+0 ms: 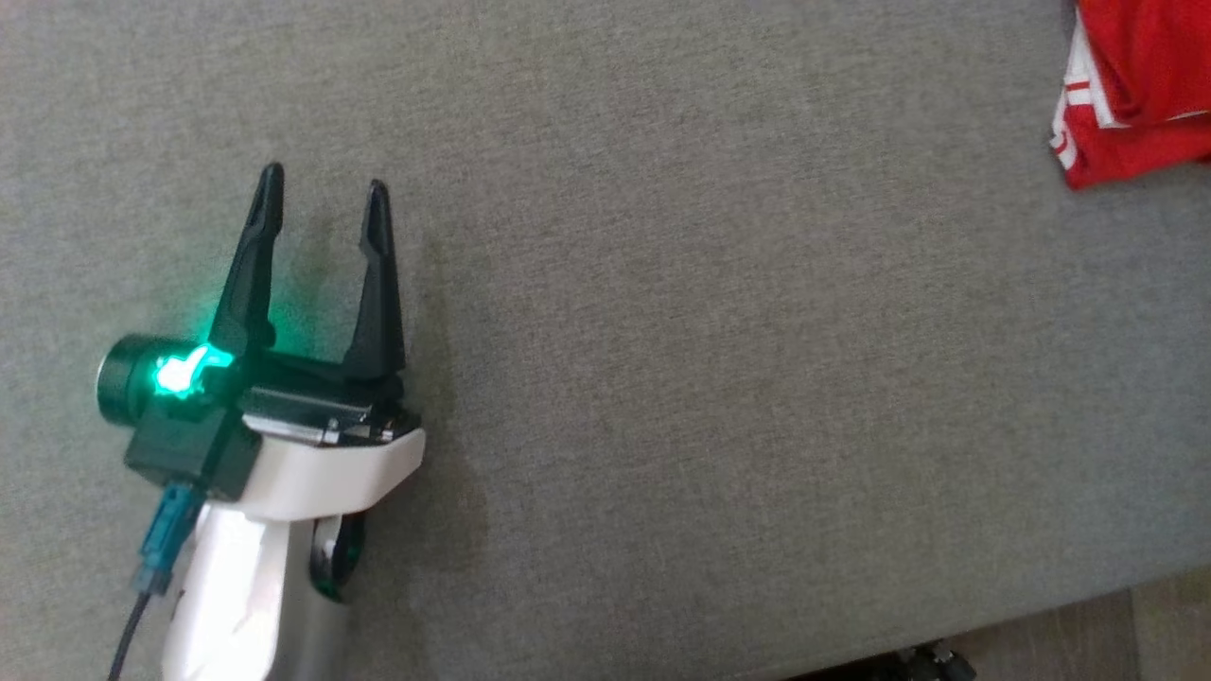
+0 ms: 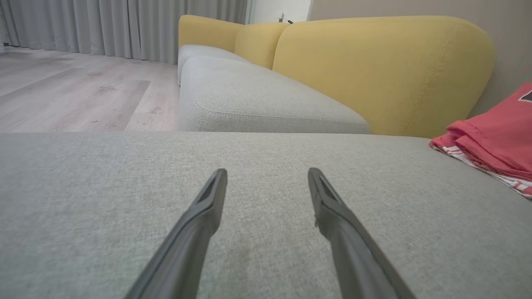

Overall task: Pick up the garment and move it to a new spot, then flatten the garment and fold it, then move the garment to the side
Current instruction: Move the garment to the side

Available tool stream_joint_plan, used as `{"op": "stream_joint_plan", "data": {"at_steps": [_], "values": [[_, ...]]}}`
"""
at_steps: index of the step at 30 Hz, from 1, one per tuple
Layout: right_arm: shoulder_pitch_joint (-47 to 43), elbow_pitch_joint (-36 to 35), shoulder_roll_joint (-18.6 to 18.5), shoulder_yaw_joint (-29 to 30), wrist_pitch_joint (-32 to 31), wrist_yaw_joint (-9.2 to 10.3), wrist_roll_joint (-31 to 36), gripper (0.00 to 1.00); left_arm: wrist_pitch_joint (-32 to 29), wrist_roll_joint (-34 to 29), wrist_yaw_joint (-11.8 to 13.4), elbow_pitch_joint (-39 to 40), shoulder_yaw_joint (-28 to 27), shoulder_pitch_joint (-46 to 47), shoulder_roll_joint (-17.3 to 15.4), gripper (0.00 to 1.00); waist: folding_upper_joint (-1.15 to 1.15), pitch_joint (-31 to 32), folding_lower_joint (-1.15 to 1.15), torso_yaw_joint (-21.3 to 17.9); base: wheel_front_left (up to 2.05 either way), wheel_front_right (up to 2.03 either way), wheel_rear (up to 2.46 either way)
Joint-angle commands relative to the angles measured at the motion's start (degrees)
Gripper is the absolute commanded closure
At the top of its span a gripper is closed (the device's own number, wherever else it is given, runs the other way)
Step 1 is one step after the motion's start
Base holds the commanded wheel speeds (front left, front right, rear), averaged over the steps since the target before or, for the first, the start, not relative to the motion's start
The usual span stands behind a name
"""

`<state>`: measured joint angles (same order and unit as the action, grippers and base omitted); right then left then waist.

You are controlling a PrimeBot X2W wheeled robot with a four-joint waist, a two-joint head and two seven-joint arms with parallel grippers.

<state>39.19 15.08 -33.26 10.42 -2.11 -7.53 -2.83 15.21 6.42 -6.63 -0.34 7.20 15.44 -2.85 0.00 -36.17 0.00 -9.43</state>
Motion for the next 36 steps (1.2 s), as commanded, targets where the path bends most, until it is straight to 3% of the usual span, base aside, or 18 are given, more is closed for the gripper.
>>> {"op": "stream_joint_plan", "data": {"at_steps": [1, 6, 13, 19, 22, 30, 36], "values": [[-1.71, -4.44, -1.83, 2.06, -0.05, 0.04, 2.52, 0.0, -0.21, -0.03, -0.31, -1.05, -1.49, 1.36, -0.03, 0.0, 0.0, -0.82, 0.0, 0.64, 0.0, 0.0, 0.0], [-2.78, -7.65, 1.22, 4.04, 1.26, 0.04, 7.34, 0.0, -0.21, 1.47, -0.48, -1.38, -0.89, 1.86, -0.03, 0.0, 0.0, 1.03, 0.0, 2.05, 0.0, 0.0, 0.0], [-9.53, -7.11, 15.42, -2.05, 7.26, 0.04, 7.08, 0.0, -0.21, 5.57, 1.25, -1.38, -0.21, 0.66, -0.03, 0.0, 0.0, 8.88, 0.0, 5.5, 0.0, 0.0, 0.0], [-17.66, 1.13, 27.05, -8.23, 16.15, 0.04, 1.96, 0.0, -0.21, 9.52, 4.86, -0.22, -1.67, -2.46, -0.03, 0.0, 0.0, 16.74, 0.0, 8.14, 0.0, 0.0, 0.0], [-20.96, 3.85, 29.16, -12.88, 17.03, 0.04, -1.44, 0.0, -0.21, 9.28, 5.3, -1.89, -1.55, -4.63, -0.03, 0.0, 0.0, 20.37, 0.0, 8.79, 0.0, 0.0, 0.0], [-31.31, -1.77, 30.33, -18.77, 17.1, 0.04, -4.29, 0.0, -0.21, 5.89, 8.11, -4.14, -3.12, -10.73, -0.03, 0.0, 0.0, 29.42, 0.0, 8.28, 0.0, 0.0, 0.0], [-34.1, -3.36, 30.37, -19.51, 17.1, 0.04, -3.19, 0.0, -0.21, 5.41, 7.1, -3.35, -2.81, -14.84, -0.03, 0.0, 0.0, 31.56, 0.0, 6.86, 0.0, 0.0, 0.0]]}}
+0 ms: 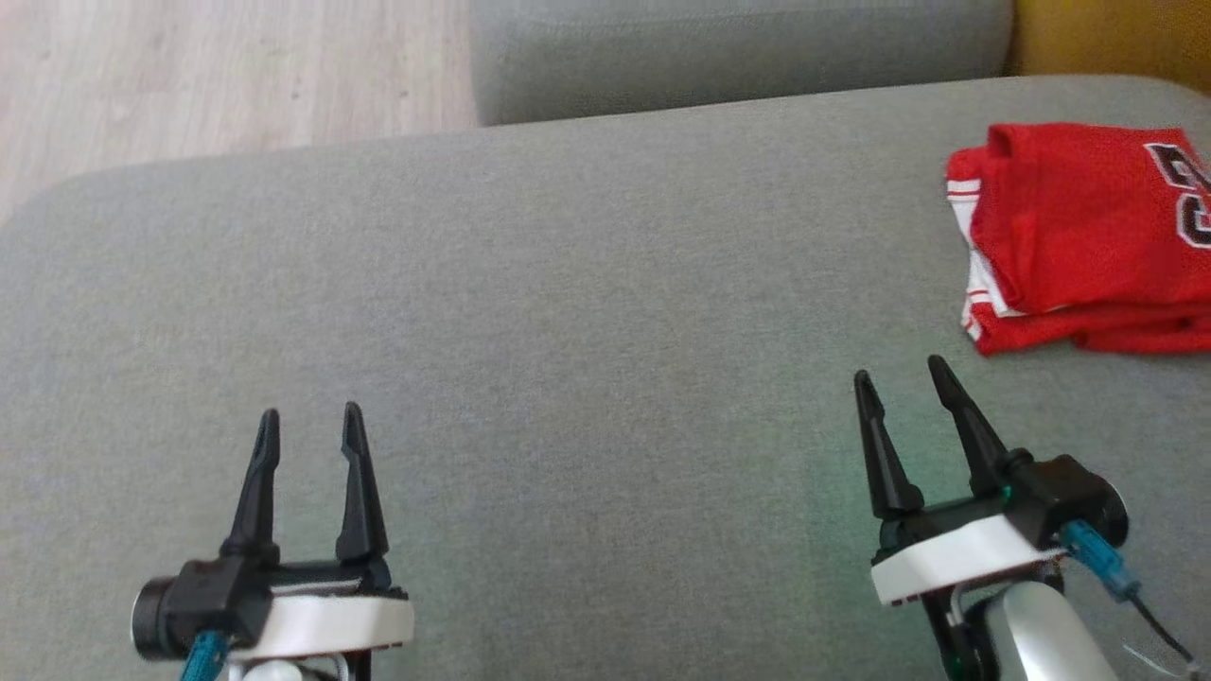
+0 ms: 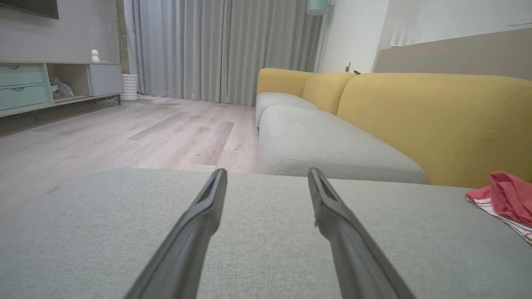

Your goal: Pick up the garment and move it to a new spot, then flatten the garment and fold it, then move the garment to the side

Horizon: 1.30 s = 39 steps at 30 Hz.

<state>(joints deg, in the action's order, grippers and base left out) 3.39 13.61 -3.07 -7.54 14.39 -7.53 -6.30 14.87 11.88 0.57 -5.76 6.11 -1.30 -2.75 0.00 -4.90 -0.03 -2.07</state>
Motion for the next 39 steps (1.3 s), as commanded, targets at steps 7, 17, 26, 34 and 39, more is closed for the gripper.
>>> {"op": "stream_joint_plan", "data": {"at_steps": [7, 17, 26, 34, 39], "values": [[0.91, -1.67, 0.18, -2.28, 0.61, 0.04, -0.03, 0.0, 0.13, -0.25, -1.35, 3.02, -2.69, -0.79, -0.13, 0.0, 0.0, 2.06, 0.03, -1.93, 0.0, 0.0, 0.0], [-0.13, -1.99, 0.19, -2.55, 0.61, 0.04, -0.86, 0.0, 0.13, -0.67, -1.77, 2.66, -2.48, -1.6, -0.13, 0.0, 0.0, 3.1, 0.03, -1.73, 0.0, 0.0, 0.0], [-1.72, 2.85, 0.0, -1.16, -0.42, 0.0, -3.23, 1.0, -0.47, 1.86, -1.81, -2.51, -0.73, -3.87, -0.02, 1.0, 0.0, 3.27, 0.03, -1.55, 0.0, 0.0, 0.0], [-1.32, 2.8, -0.4, -0.63, -1.41, 0.0, -9.15, 1.0, -1.71, 7.22, -2.22, -2.98, -1.33, -3.1, -0.2, 1.0, 0.0, 3.37, 0.03, -1.32, 0.0, 0.0, 0.0], [-1.11, 2.72, -0.59, -0.28, -2.03, 0.01, -12.78, 1.0, -2.48, 10.54, -2.48, -3.28, -1.7, -2.62, -0.29, 1.0, 0.0, 3.43, 0.03, -1.17, 0.0, 0.0, 0.0]]}}
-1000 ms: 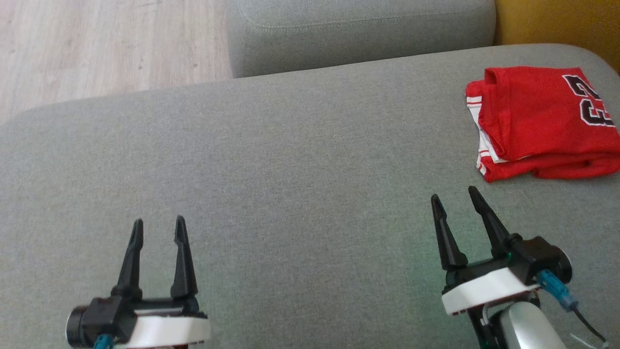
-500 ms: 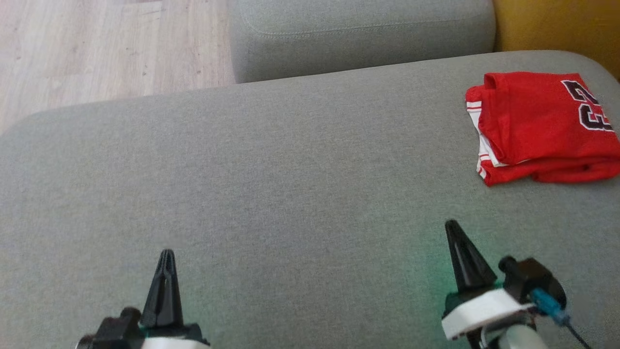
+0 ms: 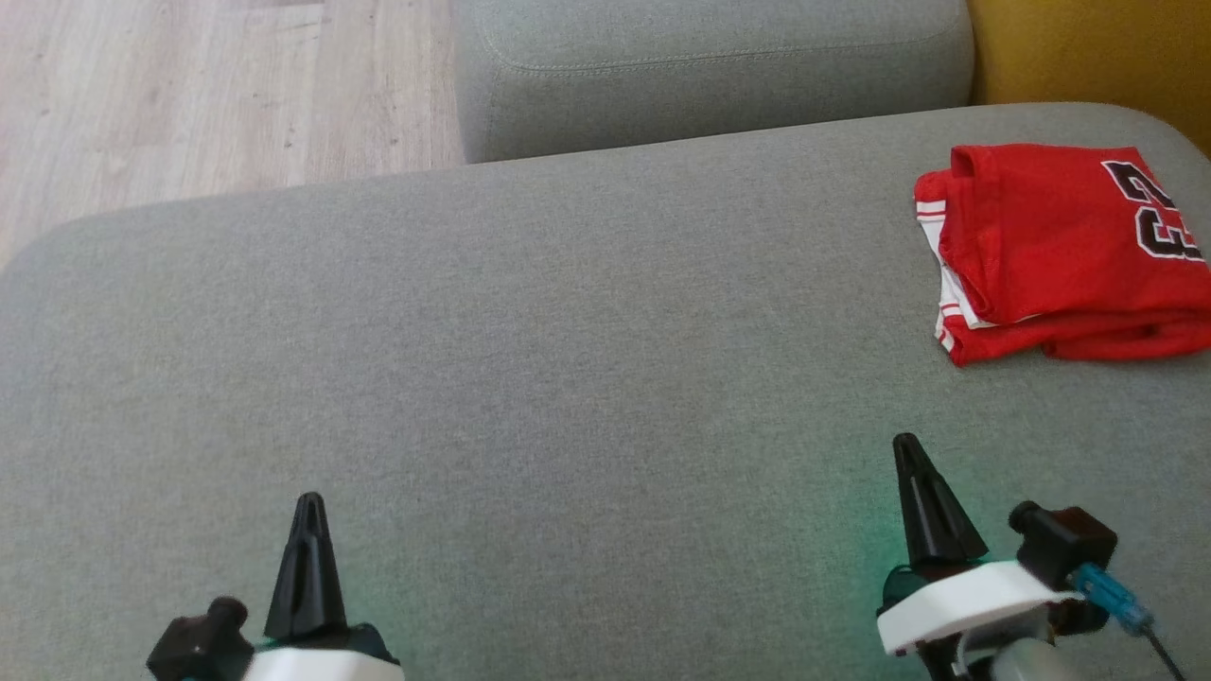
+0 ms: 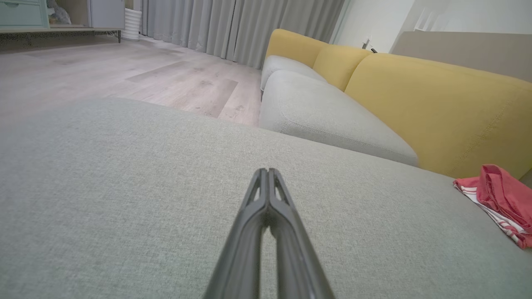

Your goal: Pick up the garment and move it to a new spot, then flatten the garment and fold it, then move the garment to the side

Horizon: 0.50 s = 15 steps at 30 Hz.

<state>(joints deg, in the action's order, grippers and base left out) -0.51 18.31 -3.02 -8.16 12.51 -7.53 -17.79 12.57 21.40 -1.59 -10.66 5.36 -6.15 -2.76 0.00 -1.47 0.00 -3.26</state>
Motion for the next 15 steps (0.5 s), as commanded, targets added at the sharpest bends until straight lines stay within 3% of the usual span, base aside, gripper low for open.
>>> {"op": "stream_joint_plan", "data": {"at_steps": [1, 15], "values": [[2.83, -2.0, -0.68, 0.41, -0.28, 0.01, -2.01, 1.0, -0.34, 1.69, -0.38, 1.56, -1.02, 2.33, -0.29, 1.0, 0.0, 0.02, 0.0, 0.05, 0.0, 0.0, 0.0], [3.26, -2.31, -1.06, 1.47, -2.01, 0.01, -11.3, 1.0, -2.38, 10.26, -1.05, 0.99, -2.06, 3.53, -0.47, 1.0, 0.0, 0.17, 0.0, 0.43, 0.0, 0.0, 0.0]]}}
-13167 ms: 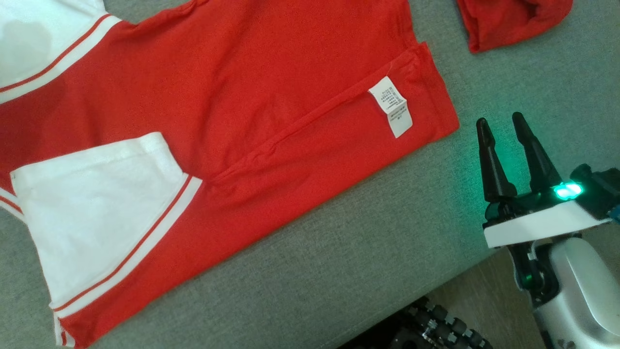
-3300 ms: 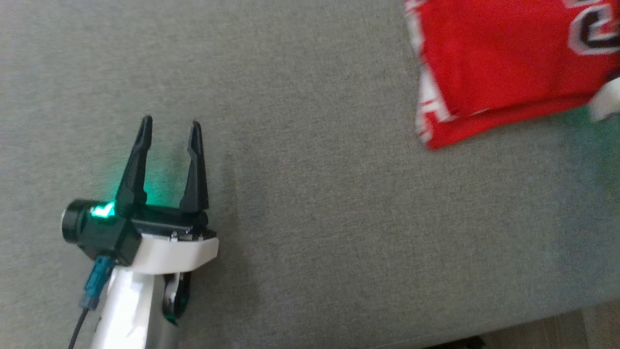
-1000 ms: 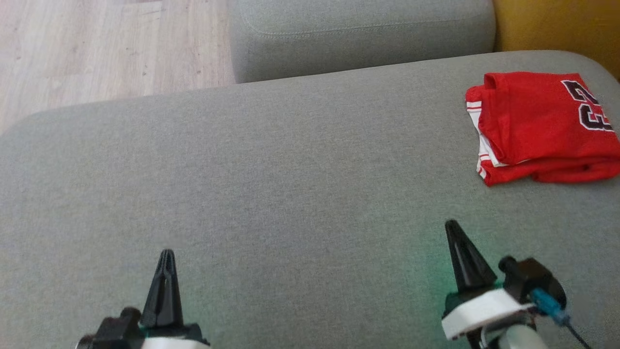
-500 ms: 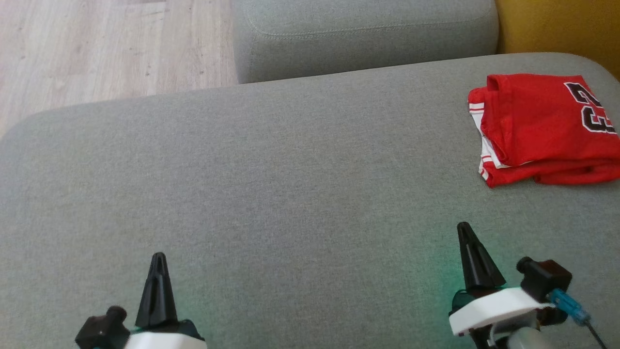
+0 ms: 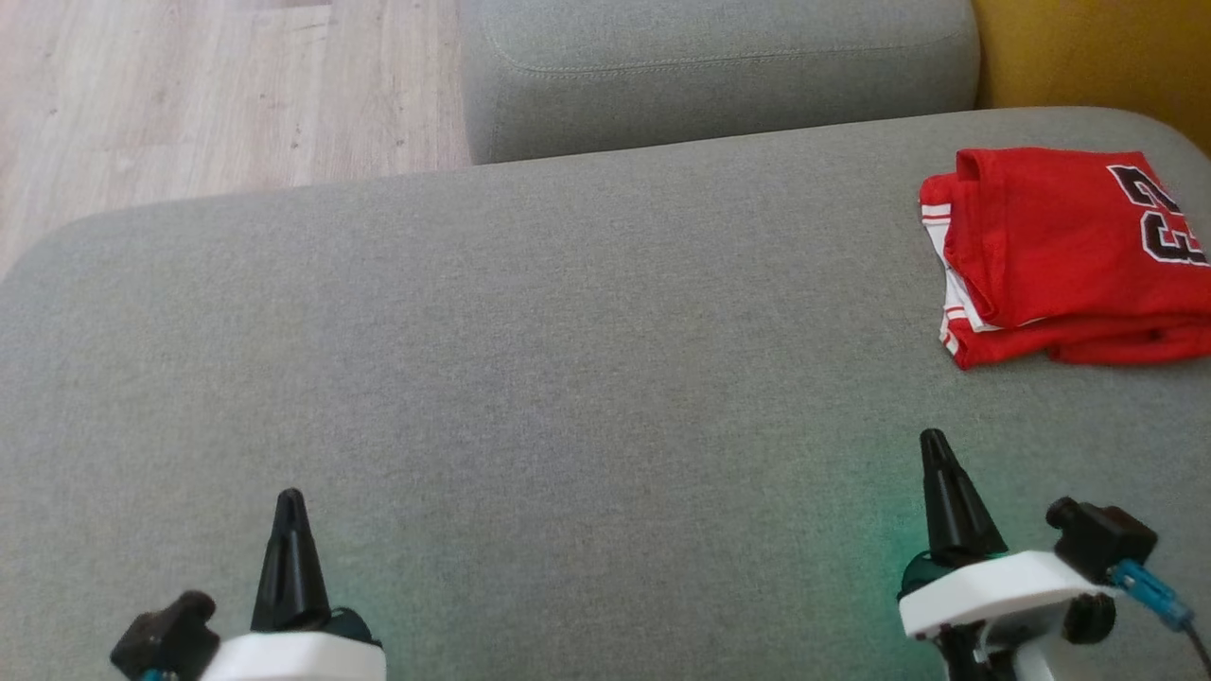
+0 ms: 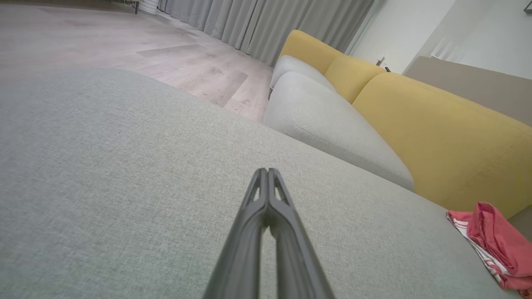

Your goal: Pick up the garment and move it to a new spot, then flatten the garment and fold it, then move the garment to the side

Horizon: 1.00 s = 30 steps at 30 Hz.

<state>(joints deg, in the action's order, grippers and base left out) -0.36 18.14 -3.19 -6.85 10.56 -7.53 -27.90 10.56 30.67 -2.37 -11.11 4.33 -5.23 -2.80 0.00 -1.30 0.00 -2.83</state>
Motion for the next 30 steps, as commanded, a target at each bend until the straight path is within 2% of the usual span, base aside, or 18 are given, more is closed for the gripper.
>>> {"op": "stream_joint_plan", "data": {"at_steps": [1, 30], "values": [[3.14, -2.17, -0.9, 0.25, -0.2, 0.01, -1.9, 1.0, -0.53, 1.64, -0.32, 1.39, -1.12, 2.7, -0.45, 1.0, 0.0, 0.01, 0.0, 0.04, 0.0, 0.0, 0.0], [4.09, -2.85, -1.36, 3.16, -4.49, 0.02, -22.16, 1.0, -5.27, 20.54, -1.8, 0.1, -3.67, 5.35, -0.67, 1.0, 0.0, 0.36, 0.0, 0.9, 0.0, 0.0, 0.0]]}}
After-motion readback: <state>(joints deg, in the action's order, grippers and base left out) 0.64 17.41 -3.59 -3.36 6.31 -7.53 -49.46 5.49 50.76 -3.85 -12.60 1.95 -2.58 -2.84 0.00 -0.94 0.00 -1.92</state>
